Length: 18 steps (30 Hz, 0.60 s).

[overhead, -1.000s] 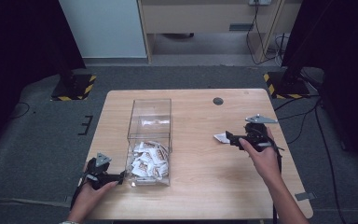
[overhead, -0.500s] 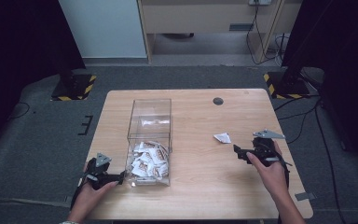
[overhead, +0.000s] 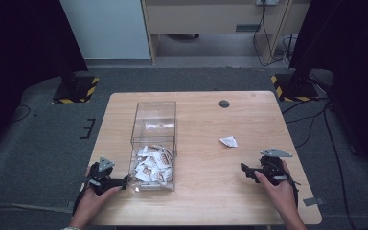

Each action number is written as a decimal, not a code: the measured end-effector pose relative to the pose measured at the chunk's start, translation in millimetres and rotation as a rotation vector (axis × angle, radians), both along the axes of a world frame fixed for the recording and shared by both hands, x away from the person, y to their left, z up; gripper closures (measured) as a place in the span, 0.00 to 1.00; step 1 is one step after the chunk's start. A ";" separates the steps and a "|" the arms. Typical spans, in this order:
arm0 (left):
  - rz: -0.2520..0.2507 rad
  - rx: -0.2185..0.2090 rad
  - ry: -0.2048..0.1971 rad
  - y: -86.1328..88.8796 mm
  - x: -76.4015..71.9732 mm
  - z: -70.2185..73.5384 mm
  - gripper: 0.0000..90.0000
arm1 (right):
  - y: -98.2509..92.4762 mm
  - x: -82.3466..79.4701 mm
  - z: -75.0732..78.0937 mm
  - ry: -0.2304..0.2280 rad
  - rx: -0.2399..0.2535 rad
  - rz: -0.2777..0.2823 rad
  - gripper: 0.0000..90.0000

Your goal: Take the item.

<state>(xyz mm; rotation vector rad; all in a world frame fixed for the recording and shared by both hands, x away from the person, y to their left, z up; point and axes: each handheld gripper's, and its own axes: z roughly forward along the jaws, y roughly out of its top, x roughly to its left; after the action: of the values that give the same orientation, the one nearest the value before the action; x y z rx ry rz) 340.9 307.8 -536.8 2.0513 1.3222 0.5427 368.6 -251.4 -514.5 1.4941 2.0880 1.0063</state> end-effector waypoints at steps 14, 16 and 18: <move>-0.001 0.000 0.001 -0.1 0.0 0.0 0.00 | 9.7 -5.1 -19.1 0.053 -0.031 0.022 0.04; -0.001 0.000 0.001 -0.1 0.0 0.1 0.00 | 10.1 -5.2 -19.5 0.050 -0.029 0.021 0.04; -0.001 0.000 0.001 -0.1 0.0 0.0 0.00 | 11.3 -5.4 -21.1 0.036 -0.043 0.027 0.03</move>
<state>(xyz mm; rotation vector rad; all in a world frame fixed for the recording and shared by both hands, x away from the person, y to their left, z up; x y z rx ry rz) 340.8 307.7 -536.7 2.0525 1.3212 0.5414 363.2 -240.1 -535.5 1.4772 2.1460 0.9451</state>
